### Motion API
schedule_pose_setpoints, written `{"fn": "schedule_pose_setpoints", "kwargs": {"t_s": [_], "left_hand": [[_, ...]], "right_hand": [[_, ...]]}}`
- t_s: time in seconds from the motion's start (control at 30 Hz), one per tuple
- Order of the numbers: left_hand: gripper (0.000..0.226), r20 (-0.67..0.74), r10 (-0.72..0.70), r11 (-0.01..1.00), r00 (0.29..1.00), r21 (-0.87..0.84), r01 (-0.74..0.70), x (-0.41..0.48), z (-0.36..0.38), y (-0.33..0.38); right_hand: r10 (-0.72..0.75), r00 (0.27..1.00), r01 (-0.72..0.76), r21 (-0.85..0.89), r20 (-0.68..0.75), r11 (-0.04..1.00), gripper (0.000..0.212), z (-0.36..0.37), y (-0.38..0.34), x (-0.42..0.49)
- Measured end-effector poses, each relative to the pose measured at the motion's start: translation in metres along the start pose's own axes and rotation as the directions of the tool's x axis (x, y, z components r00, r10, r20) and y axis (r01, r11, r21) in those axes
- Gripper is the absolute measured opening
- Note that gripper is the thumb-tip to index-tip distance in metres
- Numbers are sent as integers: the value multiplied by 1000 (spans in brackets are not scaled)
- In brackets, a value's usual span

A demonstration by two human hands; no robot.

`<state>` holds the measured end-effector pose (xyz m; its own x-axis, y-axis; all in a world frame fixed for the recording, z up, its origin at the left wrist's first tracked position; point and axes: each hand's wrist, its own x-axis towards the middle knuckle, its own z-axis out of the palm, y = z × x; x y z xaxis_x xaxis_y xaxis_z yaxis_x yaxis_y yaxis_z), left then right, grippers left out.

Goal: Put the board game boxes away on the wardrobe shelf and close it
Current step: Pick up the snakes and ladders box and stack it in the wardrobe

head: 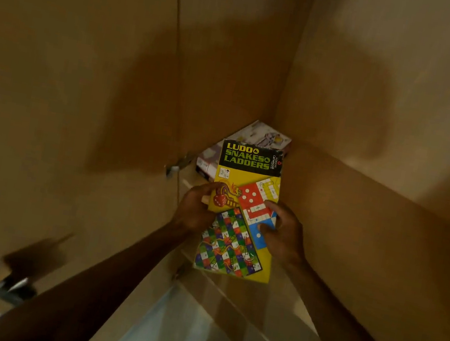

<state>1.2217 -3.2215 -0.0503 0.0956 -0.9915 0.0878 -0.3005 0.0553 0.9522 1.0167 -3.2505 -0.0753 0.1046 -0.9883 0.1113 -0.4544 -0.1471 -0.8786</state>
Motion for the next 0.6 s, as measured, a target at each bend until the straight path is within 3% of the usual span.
{"fn": "schedule_pose_setpoints", "kwargs": {"t_s": [0.2,0.33,0.4,0.47,0.53,0.6], "left_hand": [[48,-18,-44,999,999,1,44,99,13,10],[55,179,-43,997,983,-57,54,138,6,13],[79,325,-93,996,941,46,82,154,-3,9],[109,464,-169,959,870,280,37,164,-11,9],[114,545,-179,919,819,390,-59,169,-13,12],[108,528,-162,909,834,409,-83,175,-15,16]], "right_hand": [[2,1000,-2,-9,4,1000,46,-9,3,106],[-18,999,16,-47,-34,999,43,-4,5,152],[0,999,-4,-74,-54,997,44,-1,7,166],[6,999,-9,-83,-41,996,42,1,11,174],[-29,999,27,-81,-27,996,39,2,18,177],[-36,999,34,-51,-41,998,36,2,21,180]]}}
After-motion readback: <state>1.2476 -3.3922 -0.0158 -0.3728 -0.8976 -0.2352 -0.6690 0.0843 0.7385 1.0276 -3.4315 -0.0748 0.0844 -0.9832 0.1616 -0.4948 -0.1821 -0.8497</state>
